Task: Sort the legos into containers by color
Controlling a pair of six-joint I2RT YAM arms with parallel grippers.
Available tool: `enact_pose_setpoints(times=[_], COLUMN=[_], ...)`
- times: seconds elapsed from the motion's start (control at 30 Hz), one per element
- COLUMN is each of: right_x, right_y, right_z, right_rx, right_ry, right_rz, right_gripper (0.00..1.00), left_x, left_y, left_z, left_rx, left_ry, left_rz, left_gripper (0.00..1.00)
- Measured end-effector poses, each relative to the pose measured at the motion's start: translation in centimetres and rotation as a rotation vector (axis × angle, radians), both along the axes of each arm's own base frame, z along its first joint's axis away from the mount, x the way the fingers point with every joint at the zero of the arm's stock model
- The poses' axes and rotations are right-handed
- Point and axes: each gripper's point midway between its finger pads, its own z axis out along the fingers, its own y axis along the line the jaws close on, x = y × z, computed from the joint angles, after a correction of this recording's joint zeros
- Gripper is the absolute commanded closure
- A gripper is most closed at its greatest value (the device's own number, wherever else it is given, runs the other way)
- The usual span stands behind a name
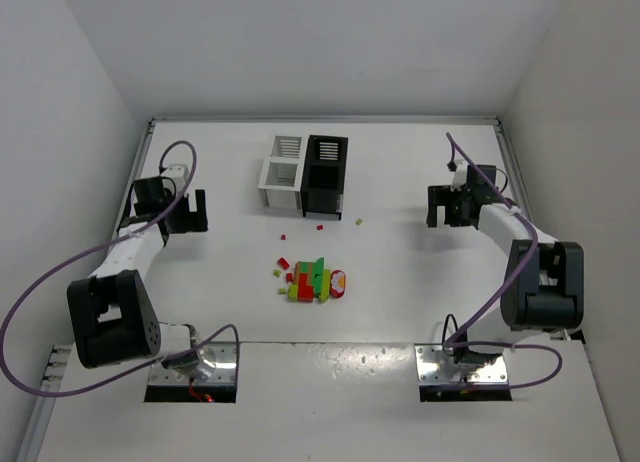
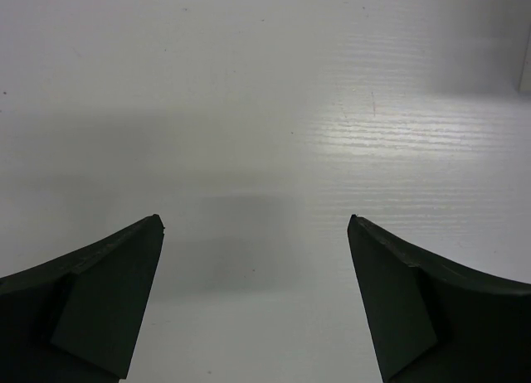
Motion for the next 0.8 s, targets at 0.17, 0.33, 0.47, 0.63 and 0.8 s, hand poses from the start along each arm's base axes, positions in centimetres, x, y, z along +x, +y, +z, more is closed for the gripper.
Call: enact_pose_setpoints(times=[0.17, 0.33, 0.47, 0.63, 0.8], right_x=[-0.1, -0.1, -0.3, -1.3, -3.4], right_y=[0.4, 0.7, 1.9, 5.2, 10.6], right_z=[-0.3, -0.2, -0.2, 0.5, 1.5], right_rx=[0.017, 0.032, 0.082, 0.201, 0.289], right_ry=[0.008, 0.007, 0.008, 0.009, 0.011], right_rz=[0.012, 0.029, 0.075, 0.233, 0.485], right_gripper=[0.01, 0.01, 0.01, 0.02, 0.04], left_x=[0.0, -0.2, -0.9, -2.2, -3.5], left_y=[-0.1, -0.7, -2.3, -4.7, -5.9], left_z=[0.4, 0.5, 1.9, 3.9, 4.2], left_rx=[0.002, 0.017, 0.032, 0.124, 0.174], left_ry=[-0.014, -0.014, -0.055, -0.109, -0.108], left_rz=[-0.012, -0.092, -0.271, -0.506, -0.629], left_gripper=[0.01, 0.01, 0.02, 0.03, 0.03])
